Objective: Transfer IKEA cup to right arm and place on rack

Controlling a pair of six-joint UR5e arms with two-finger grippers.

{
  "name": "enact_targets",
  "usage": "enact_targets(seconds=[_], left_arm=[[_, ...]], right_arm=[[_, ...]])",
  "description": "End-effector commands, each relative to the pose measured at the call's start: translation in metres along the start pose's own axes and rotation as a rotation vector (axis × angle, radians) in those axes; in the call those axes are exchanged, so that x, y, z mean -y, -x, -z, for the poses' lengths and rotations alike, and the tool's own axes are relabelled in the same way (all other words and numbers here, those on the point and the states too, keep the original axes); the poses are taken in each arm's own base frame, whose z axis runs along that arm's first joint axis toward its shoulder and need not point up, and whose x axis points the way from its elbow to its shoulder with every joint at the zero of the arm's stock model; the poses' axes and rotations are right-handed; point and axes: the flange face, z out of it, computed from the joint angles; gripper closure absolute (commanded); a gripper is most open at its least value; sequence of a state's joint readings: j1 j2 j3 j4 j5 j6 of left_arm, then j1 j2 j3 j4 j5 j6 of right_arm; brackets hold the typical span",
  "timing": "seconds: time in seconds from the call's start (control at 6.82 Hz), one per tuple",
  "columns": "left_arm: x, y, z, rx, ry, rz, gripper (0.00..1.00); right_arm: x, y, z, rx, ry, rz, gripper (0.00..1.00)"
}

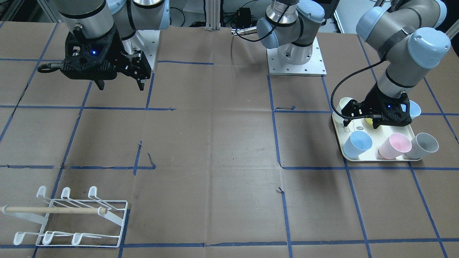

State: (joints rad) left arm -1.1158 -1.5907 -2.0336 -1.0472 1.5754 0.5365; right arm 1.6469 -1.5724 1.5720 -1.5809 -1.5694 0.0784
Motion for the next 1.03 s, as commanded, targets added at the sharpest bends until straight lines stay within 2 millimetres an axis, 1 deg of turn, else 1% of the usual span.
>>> enact_targets(seconds=[0.0,0.15,0.29,0.44,0.59,0.73,0.88], left_arm=[[0.003,0.001,-0.042,-0.018,0.031,0.035,0.01],[0.005,0.002,-0.053,-0.018,0.032,0.035,0.01],[0.007,0.003,-0.062,-0.026,0.046,0.035,0.01],[0.006,0.004,-0.071,-0.033,0.061,0.032,0.01],[0.007,0.004,-0.079,-0.042,0.077,0.037,0.01],[0.008,0.005,-0.08,-0.042,0.078,0.044,0.01],[0.008,0.006,-0.081,-0.037,0.081,0.05,0.01]], right_arm=[[-0.007,0.006,-0.014,0.035,-0.007,-0.183,0.0],[-0.018,0.018,-0.018,0.174,-0.021,-0.239,0.0],[-0.021,0.022,-0.034,0.238,-0.089,-0.268,0.0],[-0.035,0.022,-0.042,0.267,-0.129,-0.351,0.0],[-0.053,0.028,-0.047,0.359,-0.128,-0.461,0.0],[-0.059,0.033,-0.065,0.463,-0.129,-0.559,0.0],[-0.064,0.037,-0.078,0.552,-0.145,-0.649,0.0]])
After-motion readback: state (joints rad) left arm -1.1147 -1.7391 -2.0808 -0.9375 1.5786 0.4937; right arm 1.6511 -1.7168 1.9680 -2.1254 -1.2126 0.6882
